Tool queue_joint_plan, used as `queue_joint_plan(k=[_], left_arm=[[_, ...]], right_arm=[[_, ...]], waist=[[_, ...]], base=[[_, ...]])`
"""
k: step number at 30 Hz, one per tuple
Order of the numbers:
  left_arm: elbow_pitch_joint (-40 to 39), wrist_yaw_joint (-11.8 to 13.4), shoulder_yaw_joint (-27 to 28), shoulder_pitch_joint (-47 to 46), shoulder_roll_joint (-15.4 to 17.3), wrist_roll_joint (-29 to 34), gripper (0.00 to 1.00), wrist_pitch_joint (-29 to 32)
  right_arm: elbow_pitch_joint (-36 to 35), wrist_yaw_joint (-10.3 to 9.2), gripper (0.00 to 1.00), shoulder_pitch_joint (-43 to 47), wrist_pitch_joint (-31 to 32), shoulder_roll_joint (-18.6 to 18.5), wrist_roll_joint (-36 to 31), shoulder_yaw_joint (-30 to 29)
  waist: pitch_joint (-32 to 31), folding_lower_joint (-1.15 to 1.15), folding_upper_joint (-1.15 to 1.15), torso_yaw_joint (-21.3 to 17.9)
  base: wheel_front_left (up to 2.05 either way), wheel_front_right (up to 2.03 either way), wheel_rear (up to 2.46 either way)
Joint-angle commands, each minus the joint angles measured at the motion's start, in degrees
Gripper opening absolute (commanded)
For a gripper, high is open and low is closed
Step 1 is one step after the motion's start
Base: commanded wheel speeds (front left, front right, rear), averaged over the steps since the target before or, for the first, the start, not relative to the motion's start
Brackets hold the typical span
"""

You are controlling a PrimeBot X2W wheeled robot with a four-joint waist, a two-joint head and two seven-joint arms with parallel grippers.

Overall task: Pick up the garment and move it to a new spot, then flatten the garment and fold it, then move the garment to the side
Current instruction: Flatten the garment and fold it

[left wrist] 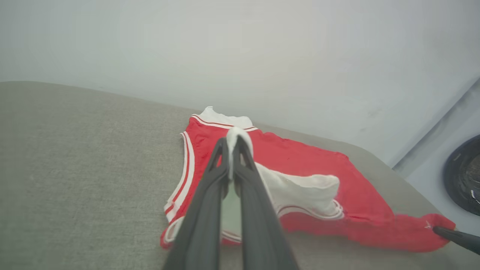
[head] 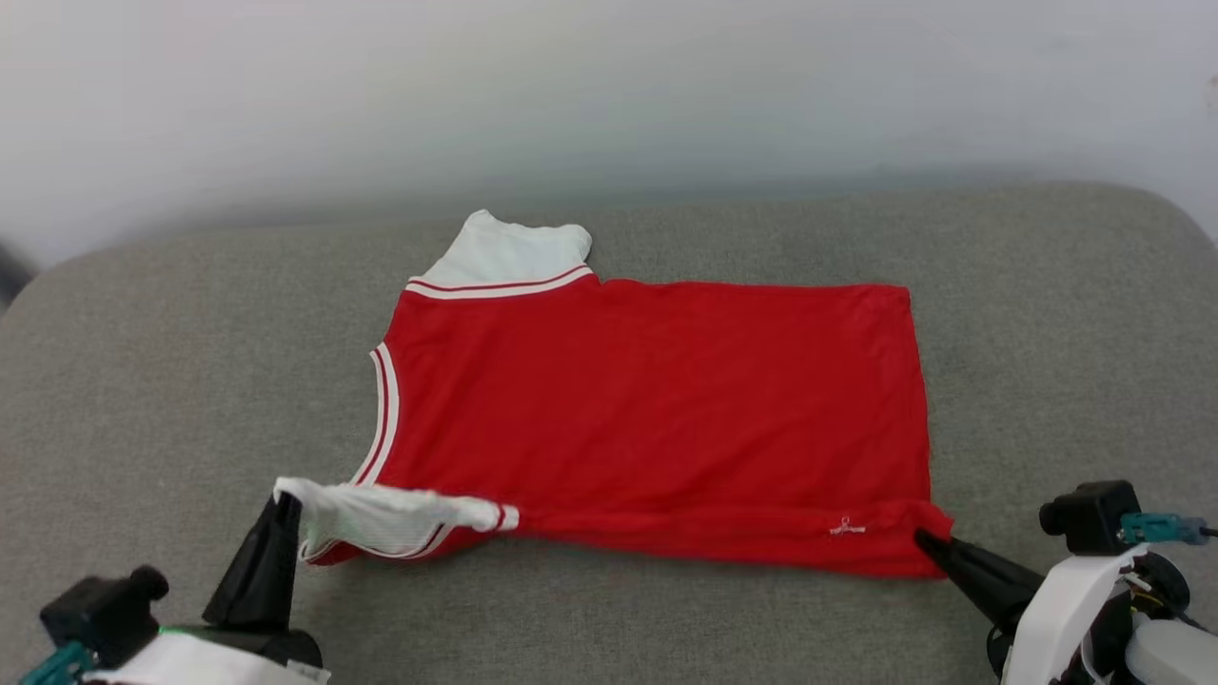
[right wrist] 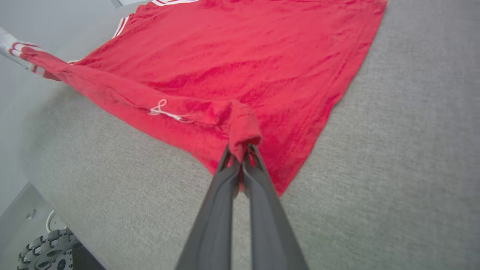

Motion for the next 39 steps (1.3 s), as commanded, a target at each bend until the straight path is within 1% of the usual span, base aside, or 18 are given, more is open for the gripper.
queue_joint_plan(k=[1, 5, 7, 13, 19, 21, 23, 27, 32, 39], left_arm=[[0.4, 0.0, -0.5, -1.2, 0.4, 0.1, 0.0, -0.1], [5.9, 0.0, -3.7, -8.9, 2.9, 0.1, 0.0, -0.1], [8.2, 0.0, -4.9, -12.3, 3.2, -0.7, 0.0, -0.1], [14.5, 0.0, -11.0, -20.3, 6.6, -2.0, 0.0, -0.1], [19.1, 0.0, -17.7, -28.4, 9.7, -3.3, 0.0, -0.1], [20.2, 0.0, -18.5, -31.0, 10.1, -4.8, 0.0, -0.1], [21.3, 0.0, -20.1, -33.3, 11.4, -5.4, 0.0, -0.1], [23.3, 0.0, -21.0, -37.4, 13.2, -6.9, 0.0, -0.1], [24.4, 0.0, -22.8, -39.9, 14.6, -8.0, 0.0, -0.1], [26.3, 0.0, -24.8, -41.8, 15.0, -9.0, 0.0, -0.1]], right_arm=[[0.3, -0.05, 0.0, -0.6, -0.4, 0.2, -0.4, -0.2], [1.9, -0.05, 0.0, -2.9, -0.6, 1.7, -1.4, -1.4], [2.6, -0.05, 0.0, -3.7, -0.7, 2.3, -1.5, -1.8], [4.1, -0.05, 0.0, -6.1, -0.8, 3.9, -2.1, -1.6], [4.8, -0.05, 0.0, -9.1, -0.9, 4.8, -3.1, -1.6], [4.8, -0.05, 0.0, -10.2, -0.9, 4.9, -3.3, -1.8], [5.0, -0.05, 0.0, -11.2, -1.0, 4.7, -4.0, -2.0], [5.0, -0.05, 0.0, -12.7, -1.0, 4.9, -5.0, -3.2], [4.7, -0.05, 0.0, -13.2, -1.0, 5.1, -6.2, -5.8], [5.5, -0.06, 0.0, -12.2, -1.0, 6.8, -8.8, -9.7]], waist=[[1.6, -0.01, 0.0, -0.4], [4.5, -0.01, 0.0, -0.6], [5.7, -0.01, 0.0, -0.8], [8.6, -0.01, 0.0, -1.7], [12.4, -0.01, 0.0, -2.8], [13.9, -0.01, 0.0, -3.1], [15.4, -0.01, 0.0, -3.4], [17.8, -0.01, 0.0, -4.2], [19.8, -0.01, 0.0, -4.8], [21.4, -0.01, 0.0, -5.6]], base=[[0.0, 0.0, 0.0], [0.0, 0.0, 0.0], [0.0, 0.0, 0.0], [0.0, 0.0, 0.0], [0.0, 0.0, 0.0], [0.0, 0.0, 0.0], [0.0, 0.0, 0.0], [0.0, 0.0, 0.0], [0.0, 0.0, 0.0], [0.0, 0.0, 0.0]])
